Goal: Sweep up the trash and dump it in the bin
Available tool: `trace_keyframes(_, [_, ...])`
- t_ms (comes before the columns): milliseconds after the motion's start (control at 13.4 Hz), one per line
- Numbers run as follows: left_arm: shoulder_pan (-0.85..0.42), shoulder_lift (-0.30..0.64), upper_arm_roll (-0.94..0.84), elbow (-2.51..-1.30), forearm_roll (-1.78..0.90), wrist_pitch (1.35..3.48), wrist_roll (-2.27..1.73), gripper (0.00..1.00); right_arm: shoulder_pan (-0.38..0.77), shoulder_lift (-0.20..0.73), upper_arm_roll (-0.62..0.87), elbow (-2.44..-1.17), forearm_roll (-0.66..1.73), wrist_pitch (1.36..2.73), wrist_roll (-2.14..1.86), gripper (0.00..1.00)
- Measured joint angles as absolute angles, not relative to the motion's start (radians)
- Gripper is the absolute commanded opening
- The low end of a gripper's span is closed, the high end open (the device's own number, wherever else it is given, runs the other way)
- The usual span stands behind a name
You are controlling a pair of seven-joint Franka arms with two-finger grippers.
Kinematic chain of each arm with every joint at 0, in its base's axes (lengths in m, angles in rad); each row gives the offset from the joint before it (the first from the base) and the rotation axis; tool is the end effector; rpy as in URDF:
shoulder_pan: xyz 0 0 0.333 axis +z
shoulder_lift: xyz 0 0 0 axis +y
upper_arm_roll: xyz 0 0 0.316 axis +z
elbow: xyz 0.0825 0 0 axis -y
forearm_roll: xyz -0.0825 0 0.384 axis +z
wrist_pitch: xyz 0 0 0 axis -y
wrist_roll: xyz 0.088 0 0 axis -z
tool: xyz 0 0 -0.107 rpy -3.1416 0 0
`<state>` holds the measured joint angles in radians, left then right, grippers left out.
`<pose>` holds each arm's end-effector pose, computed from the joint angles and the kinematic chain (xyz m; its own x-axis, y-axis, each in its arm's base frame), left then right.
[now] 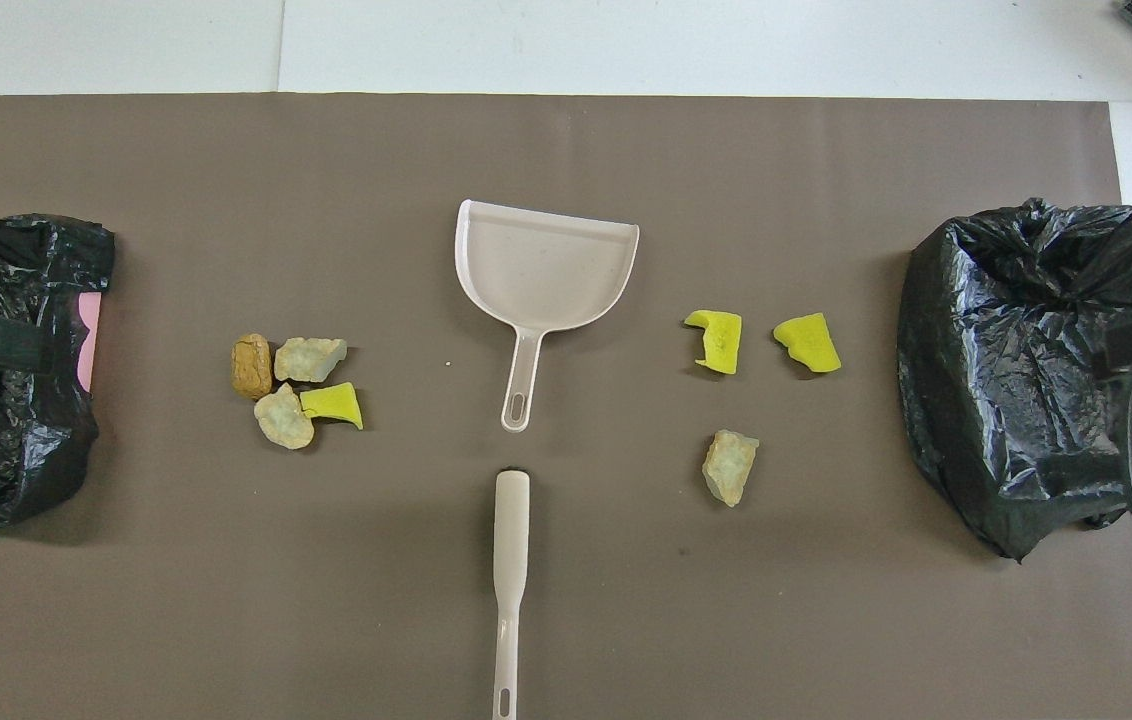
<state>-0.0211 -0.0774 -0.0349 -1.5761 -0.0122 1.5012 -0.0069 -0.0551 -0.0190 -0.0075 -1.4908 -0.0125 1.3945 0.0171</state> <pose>0.5222 -0.0315 0.6576 0.9988 -0.0498 0.0024 -0.0499 -0.9987 0.0095 0.5288 -0.0347 0.6571 0.9937 -0.0816 -0.0770 -0.0808 -0.9966 0.0136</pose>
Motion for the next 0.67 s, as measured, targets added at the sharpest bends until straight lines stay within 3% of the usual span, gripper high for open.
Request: trace_keyframes(670, [-0.021, -0.077, -0.035, -1.576, -0.012, 1.501, -0.007, 1.00, -0.044, 0.020, 0.041, -1.500, -0.013, 1.418, 0.017, 1.00])
